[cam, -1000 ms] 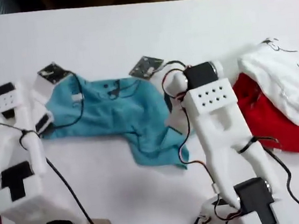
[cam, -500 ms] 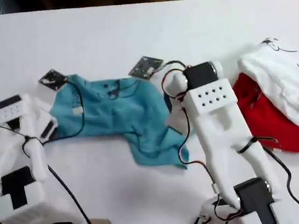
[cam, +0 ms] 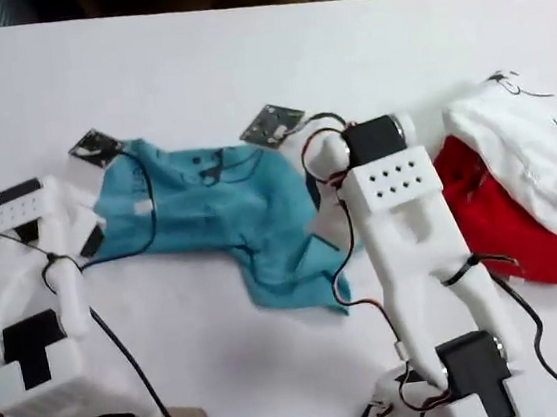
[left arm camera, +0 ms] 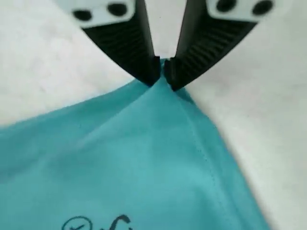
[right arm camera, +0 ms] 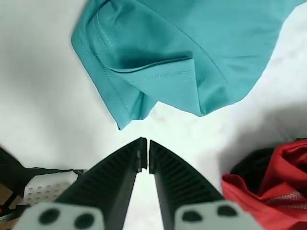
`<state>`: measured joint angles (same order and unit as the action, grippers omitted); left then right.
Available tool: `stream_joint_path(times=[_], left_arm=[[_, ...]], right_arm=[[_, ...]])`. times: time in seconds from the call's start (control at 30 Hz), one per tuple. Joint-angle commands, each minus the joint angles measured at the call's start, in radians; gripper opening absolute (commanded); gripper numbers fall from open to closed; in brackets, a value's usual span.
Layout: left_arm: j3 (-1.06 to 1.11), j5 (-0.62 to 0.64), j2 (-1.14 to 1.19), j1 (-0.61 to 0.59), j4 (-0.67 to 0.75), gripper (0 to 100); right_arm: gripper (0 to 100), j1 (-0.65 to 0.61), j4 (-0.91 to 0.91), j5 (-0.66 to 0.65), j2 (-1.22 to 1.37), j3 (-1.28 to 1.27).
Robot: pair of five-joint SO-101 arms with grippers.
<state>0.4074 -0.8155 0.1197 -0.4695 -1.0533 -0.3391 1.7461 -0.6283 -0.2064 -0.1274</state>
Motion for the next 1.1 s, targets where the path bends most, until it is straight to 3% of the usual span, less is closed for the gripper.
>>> stream_joint_path(times=[0.0, 0.3, 0.73, 0.93, 1.07], left_arm=[[-0.013, 0.009, -0.052, -0.005, -0.017, 3], [-0.005, 0.057, -0.052, -0.005, -0.012, 3], [-0.004, 0.063, -0.046, -0.005, -0.015, 3], [-0.004, 0.063, -0.046, -0.005, -0.015, 3], [-0.004, 0.063, -0.044, -0.005, -0.015, 3]], right_arm=[[1.8, 0.005, 0.016, -0.008, -0.010, 0.040], [2.2, -0.001, -0.004, -0.009, 0.031, 0.052], [2.2, 0.028, -0.122, -0.084, 0.443, 0.245], [15.9, 0.019, -0.119, -0.087, 0.493, 0.315], [16.8, 0.027, -0.119, -0.087, 0.507, 0.311]])
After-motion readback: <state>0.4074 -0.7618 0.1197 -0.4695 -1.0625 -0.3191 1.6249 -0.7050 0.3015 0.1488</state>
